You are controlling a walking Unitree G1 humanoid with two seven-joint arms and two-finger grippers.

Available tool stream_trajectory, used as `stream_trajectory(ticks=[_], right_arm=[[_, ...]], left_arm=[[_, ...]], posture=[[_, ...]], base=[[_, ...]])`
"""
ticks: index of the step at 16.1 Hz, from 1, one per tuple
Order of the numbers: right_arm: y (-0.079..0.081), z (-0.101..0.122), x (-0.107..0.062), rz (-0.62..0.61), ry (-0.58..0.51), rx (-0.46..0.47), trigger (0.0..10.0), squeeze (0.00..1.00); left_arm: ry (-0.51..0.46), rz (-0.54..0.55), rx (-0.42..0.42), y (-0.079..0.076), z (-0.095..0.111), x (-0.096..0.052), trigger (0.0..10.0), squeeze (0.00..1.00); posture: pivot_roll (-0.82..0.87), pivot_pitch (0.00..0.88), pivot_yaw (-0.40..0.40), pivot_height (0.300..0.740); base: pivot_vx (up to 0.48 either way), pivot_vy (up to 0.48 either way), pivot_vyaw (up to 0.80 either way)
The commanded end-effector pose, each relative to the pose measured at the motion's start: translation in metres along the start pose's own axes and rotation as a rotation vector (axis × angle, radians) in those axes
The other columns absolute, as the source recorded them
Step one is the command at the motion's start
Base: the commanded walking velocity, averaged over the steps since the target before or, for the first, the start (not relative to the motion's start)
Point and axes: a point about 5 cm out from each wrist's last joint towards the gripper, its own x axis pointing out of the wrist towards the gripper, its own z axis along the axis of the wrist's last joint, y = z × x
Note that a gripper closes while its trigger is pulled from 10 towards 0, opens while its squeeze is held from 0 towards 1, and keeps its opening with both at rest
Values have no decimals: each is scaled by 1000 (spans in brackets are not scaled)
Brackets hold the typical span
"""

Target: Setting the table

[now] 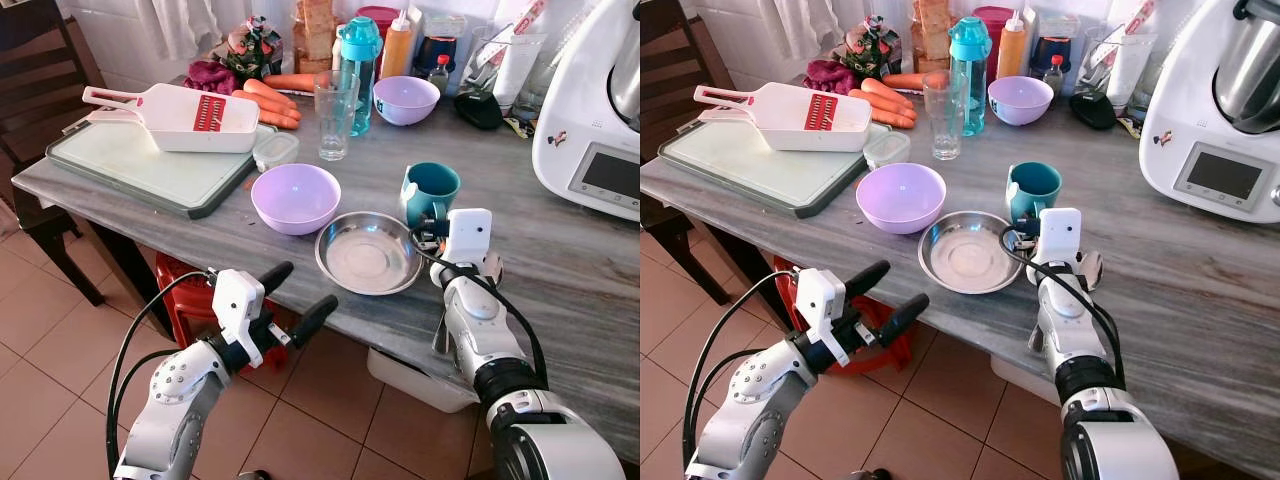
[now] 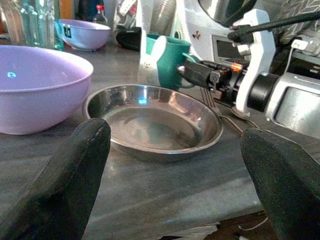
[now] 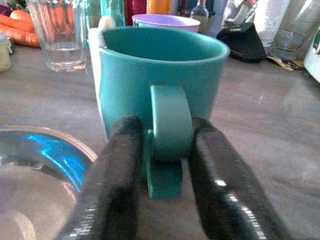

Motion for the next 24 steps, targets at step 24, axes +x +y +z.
stream_trajectory(ticks=[24], right_arm=[[12,42,-30,87,-300,-70,10000,1000]], left_arm=[[-113,239,5,21,12,1,10000,0]], posture=[[90,84,-24,740]], base=[[0,0,0]])
